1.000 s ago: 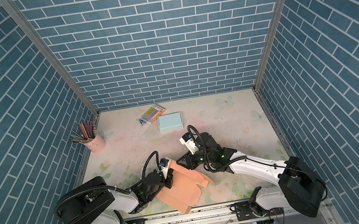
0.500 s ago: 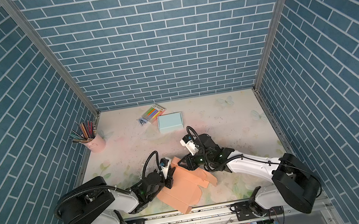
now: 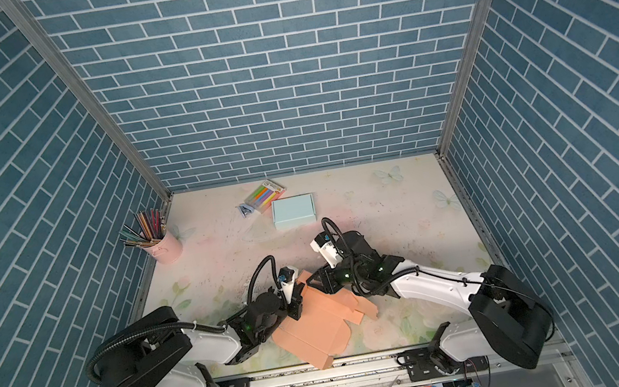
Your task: Fold the paper box
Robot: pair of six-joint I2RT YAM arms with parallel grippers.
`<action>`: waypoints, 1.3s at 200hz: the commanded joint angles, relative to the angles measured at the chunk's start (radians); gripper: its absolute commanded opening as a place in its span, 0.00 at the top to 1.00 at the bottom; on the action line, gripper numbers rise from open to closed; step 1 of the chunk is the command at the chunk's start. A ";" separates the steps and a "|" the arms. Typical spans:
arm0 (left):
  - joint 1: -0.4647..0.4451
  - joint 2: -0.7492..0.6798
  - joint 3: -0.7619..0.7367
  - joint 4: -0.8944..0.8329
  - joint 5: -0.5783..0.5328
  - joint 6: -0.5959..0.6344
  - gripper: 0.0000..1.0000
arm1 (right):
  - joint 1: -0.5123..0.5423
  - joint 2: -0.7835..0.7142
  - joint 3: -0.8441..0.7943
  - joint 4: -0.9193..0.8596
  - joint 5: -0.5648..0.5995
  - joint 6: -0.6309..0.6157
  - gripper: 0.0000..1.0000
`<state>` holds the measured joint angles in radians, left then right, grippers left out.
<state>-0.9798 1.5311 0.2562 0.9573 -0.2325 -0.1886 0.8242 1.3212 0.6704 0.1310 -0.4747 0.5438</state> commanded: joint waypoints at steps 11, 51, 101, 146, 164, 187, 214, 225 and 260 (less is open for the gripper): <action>-0.004 -0.045 -0.005 -0.015 -0.039 -0.014 0.93 | -0.002 -0.080 0.019 -0.033 0.009 -0.034 0.64; 0.005 -0.096 0.041 -0.195 -0.149 -0.054 0.95 | 0.042 -0.305 0.056 -0.164 0.212 -0.161 0.64; 0.080 -0.216 0.092 -0.429 -0.188 -0.146 0.95 | 0.085 -0.511 0.009 -0.301 0.397 -0.178 0.85; 0.118 -0.341 0.166 -0.635 -0.227 -0.195 0.96 | 0.088 -0.475 0.012 -0.333 0.441 -0.193 1.00; 0.124 -0.383 0.185 -0.688 -0.232 -0.212 0.96 | 0.087 -0.428 0.028 -0.336 0.464 -0.199 1.00; 0.124 -0.432 0.200 -0.728 -0.228 -0.223 0.96 | 0.088 -0.374 0.041 -0.306 0.466 -0.199 1.00; 0.126 -0.474 0.198 -0.740 -0.207 -0.226 0.96 | 0.087 -0.330 0.031 -0.226 0.427 -0.196 1.00; 0.125 -0.484 0.197 -0.746 -0.204 -0.223 0.96 | 0.088 -0.310 0.031 -0.201 0.409 -0.196 1.00; 0.120 -0.491 0.188 -0.736 -0.175 -0.211 0.97 | 0.090 -0.269 0.030 -0.132 0.370 -0.188 1.00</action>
<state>-0.8597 1.0508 0.4351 0.2367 -0.4210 -0.3885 0.9092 1.0302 0.6872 -0.0834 -0.0677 0.3656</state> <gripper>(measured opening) 0.088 0.043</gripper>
